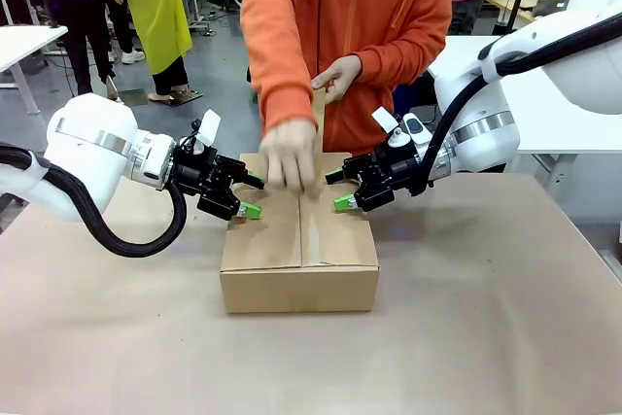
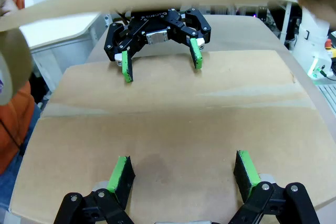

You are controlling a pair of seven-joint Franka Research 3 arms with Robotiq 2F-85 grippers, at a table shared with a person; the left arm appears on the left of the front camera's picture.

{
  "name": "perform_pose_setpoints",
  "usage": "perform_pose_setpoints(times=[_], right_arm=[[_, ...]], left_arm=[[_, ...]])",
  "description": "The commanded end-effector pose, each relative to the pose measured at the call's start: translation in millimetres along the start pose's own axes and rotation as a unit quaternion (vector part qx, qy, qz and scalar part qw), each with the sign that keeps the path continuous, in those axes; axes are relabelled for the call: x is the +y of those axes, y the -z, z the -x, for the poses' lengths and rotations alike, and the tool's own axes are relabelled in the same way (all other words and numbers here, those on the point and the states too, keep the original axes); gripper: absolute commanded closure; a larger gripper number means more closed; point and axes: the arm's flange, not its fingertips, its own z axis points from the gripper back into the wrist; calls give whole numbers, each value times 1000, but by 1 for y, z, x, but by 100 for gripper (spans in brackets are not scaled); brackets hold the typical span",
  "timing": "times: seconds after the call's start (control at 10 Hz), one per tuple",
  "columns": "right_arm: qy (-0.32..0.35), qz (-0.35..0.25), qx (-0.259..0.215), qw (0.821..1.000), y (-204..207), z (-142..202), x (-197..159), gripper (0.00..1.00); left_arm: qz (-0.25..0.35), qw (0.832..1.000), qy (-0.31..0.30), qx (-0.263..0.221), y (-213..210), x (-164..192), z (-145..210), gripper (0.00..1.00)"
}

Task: Pack the gift set into the box.
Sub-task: Press and hold the closed box until the human finishes sealing it.

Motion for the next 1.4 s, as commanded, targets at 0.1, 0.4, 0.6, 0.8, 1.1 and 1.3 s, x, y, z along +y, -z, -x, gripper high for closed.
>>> perform_pose_setpoints(times=[0.1, 0.4, 0.6, 0.8, 1.1, 1.3], right_arm=[[3, 1, 2, 1000, 0, 3, 0, 0], [3, 1, 2, 1000, 0, 3, 0, 0], [3, 1, 2, 1000, 0, 3, 0, 0], [3, 1, 2, 1000, 0, 3, 0, 0], [3, 1, 2, 1000, 0, 3, 0, 0], [3, 1, 2, 1000, 0, 3, 0, 0]], left_arm=[[-1, 1000, 4, 3, 0, -1, 1, 0], [-1, 1000, 4, 3, 0, -1, 1, 0], [-1, 1000, 4, 3, 0, -1, 1, 0], [-1, 1000, 4, 3, 0, -1, 1, 0], [-1, 1000, 4, 3, 0, -1, 1, 0], [-1, 1000, 4, 3, 0, -1, 1, 0]])
